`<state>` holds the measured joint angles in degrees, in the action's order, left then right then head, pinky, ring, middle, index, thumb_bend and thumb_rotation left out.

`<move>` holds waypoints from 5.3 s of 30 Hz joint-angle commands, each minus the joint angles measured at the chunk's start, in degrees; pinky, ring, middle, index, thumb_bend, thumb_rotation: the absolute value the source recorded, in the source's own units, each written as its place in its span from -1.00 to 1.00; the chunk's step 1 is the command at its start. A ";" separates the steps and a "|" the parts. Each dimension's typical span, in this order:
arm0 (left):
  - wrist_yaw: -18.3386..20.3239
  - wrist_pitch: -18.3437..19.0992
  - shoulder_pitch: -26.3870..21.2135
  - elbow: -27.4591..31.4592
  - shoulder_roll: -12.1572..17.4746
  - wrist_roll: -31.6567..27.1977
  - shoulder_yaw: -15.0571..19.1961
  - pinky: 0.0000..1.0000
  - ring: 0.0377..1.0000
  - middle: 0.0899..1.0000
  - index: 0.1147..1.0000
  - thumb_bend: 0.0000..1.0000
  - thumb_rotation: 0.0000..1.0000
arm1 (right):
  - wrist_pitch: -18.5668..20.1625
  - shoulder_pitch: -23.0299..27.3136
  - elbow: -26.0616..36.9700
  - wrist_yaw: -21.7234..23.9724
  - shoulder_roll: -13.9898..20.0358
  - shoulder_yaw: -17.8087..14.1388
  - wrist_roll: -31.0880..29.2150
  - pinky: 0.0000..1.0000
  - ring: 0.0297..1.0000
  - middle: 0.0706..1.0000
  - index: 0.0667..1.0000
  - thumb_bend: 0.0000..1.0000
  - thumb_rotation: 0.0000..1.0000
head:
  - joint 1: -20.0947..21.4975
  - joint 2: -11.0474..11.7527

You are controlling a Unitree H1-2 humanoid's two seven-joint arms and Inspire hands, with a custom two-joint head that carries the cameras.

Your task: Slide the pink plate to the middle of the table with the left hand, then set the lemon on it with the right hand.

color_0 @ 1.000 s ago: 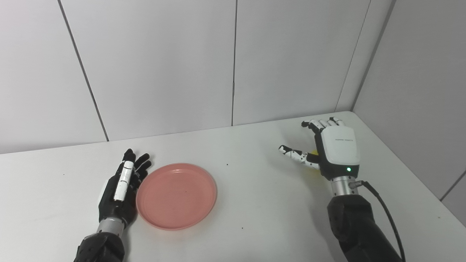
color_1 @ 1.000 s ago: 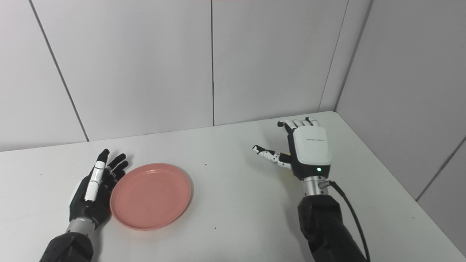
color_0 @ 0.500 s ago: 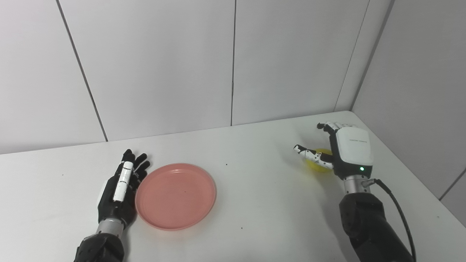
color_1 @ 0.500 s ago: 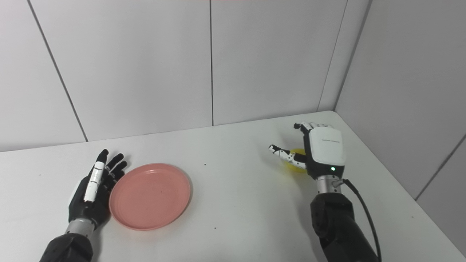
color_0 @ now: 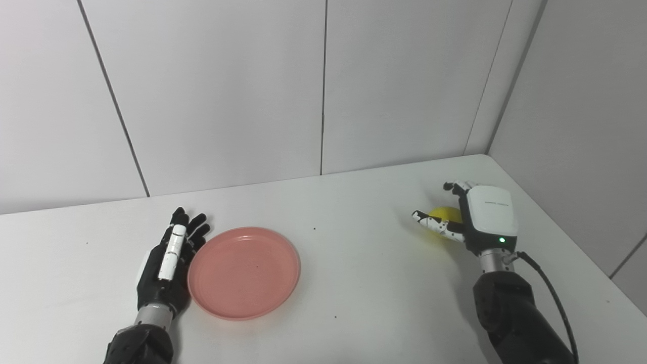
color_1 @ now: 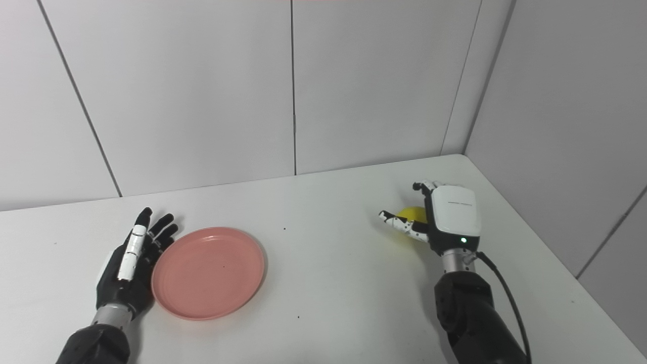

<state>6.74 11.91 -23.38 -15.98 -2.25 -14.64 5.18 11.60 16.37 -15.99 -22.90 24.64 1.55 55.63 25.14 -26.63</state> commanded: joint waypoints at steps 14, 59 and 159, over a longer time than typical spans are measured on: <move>-0.84 1.84 1.73 -0.95 -0.26 0.25 -0.12 0.91 0.73 0.67 0.91 0.38 0.33 | 1.59 4.34 -5.07 -1.24 3.05 1.98 -1.46 0.46 0.33 0.33 0.26 0.62 0.85 | -0.60 0.03; -1.80 2.64 1.72 -0.40 -0.19 1.53 -1.01 0.80 0.71 0.70 0.88 0.47 0.37 | -0.33 4.26 -11.19 0.82 3.19 5.80 -10.73 -0.51 -0.42 -0.35 -0.19 0.22 -0.09 | -0.64 -1.10; -7.12 -0.90 2.30 -3.26 -9.05 6.45 -4.08 0.70 0.61 0.55 0.79 0.41 0.33 | -9.04 15.19 11.54 15.06 -3.12 16.92 -7.42 -0.69 -0.62 -0.54 -0.46 0.22 -0.17 | -23.92 1.94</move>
<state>0.22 8.59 -22.46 -16.77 -10.83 -8.19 1.15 6.05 27.72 -5.58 -6.89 21.62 18.67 47.32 1.23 -24.61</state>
